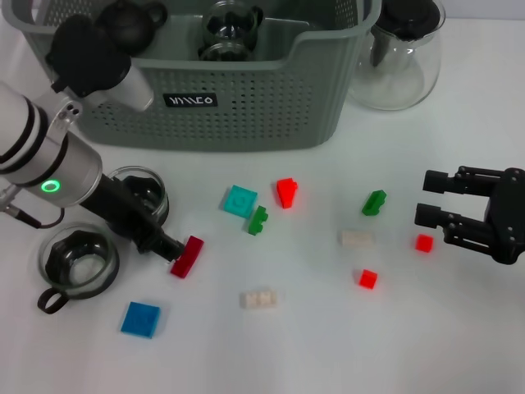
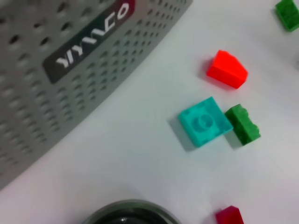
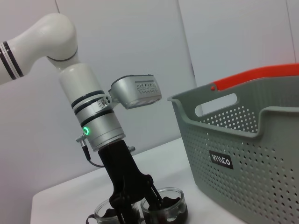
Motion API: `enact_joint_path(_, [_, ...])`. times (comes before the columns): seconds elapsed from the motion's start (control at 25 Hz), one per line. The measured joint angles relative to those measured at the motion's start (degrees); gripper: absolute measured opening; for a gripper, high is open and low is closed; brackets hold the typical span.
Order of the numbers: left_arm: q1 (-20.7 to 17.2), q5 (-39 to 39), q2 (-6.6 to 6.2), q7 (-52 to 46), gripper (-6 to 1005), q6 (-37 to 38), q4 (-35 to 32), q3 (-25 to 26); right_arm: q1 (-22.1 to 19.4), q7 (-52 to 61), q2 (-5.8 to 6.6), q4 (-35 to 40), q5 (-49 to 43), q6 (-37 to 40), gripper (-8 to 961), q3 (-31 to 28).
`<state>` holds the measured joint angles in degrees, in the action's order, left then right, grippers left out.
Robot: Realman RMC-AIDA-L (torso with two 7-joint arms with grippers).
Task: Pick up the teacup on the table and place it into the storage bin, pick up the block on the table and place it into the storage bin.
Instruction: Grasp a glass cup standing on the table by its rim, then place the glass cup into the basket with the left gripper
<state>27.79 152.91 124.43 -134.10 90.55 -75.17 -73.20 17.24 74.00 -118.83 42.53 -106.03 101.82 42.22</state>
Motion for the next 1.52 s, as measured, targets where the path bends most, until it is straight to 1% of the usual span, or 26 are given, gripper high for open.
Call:
enact_joint_path(0.12, [0.68, 0.33, 0.01, -1.30, 778, -1.05, 0.46, -0.48, -0.07, 0.00, 0.00, 0.00, -0.04, 0.02, 535, -0.28])
enact_joint_path(0.24, [0.92, 1.24, -0.01, -2.58, 778, -2.35, 0.67, -2.10, -0.16, 0.00, 0.00, -0.01, -0.07, 0.04, 534, -0.64])
enact_joint_path(0.44, [1.05, 4.18, 0.03, -5.23, 589, -3.46, 0.30, -4.59, -0.35, 0.00, 0.00, -0.07, -0.11, 0.24, 534, -0.77])
enact_joint_path(0.68, [0.76, 4.48, 0.02, -6.44, 353, -2.74, -2.47, -4.80, -0.39, -0.02, 0.00, -0.08, -0.14, 0.34, 535, -0.90])
enact_joint_path(0.88, [0.45, 4.08, 0.02, -5.81, 125, -0.65, -4.67, -4.76, -0.37, 0.00, 0.04, -0.08, -0.14, 0.41, 535, -1.33])
enact_joint_path(1.04, [0.26, 3.70, -0.14, -4.48, 98, 1.17, -5.48, -3.38, -0.36, -0.02, 0.09, -0.13, -0.14, 0.49, 535, -1.52])
enact_joint_path(1.16, [0.41, 0.95, -0.20, -1.31, 77, 4.15, -5.45, 0.33, -0.32, -0.02, 0.08, -0.17, -0.14, 0.50, 534, -1.66])
enact_joint_path(1.24, [0.75, -2.93, -0.30, 2.81, 64, 7.88, -5.09, 4.90, -0.22, 0.00, 0.09, -0.17, -0.14, 0.54, 534, -1.81])
enact_joint_path(1.28, [1.13, -5.39, -0.39, 5.30, 57, 10.46, -4.54, 8.24, -0.16, 0.00, 0.09, -0.18, -0.14, 0.58, 534, -1.87])
enact_joint_path(1.32, [1.82, -8.50, -0.65, 8.78, 50, 14.07, -3.08, 12.69, -0.11, 0.00, 0.09, -0.18, -0.14, 0.68, 534, -1.95])
enact_joint_path(1.36, [2.43, -10.68, -0.95, 11.04, 50, 16.51, -1.57, 15.71, -0.07, 0.00, 0.09, -0.18, -0.13, 0.75, 534, -2.01])
enact_joint_path(1.4, [3.43, -13.54, -1.59, 14.23, 50, 19.80, 1.17, 19.83, -0.03, 0.00, 0.07, -0.21, -0.14, 0.85, 534, -2.05])
enact_joint_path(1.44, [4.38, -17.02, -2.51, 17.38, 50, 22.89, 4.67, 23.36, 0.02, 0.00, 0.05, -0.23, -0.14, 0.92, 534, -2.07])
enact_joint_path(1.48, [5.17, -20.53, -3.51, 19.99, 50, 25.42, 8.17, 26.32, 0.06, 0.00, 0.03, -0.25, -0.14, 0.98, 534, -2.08])
enact_joint_path(1.52, [5.57, -23.92, -4.57, 21.97, 50, 26.76, 11.11, 28.25, 0.06, 0.00, 0.01, -0.27, -0.14, 1.04, 534, -2.08])
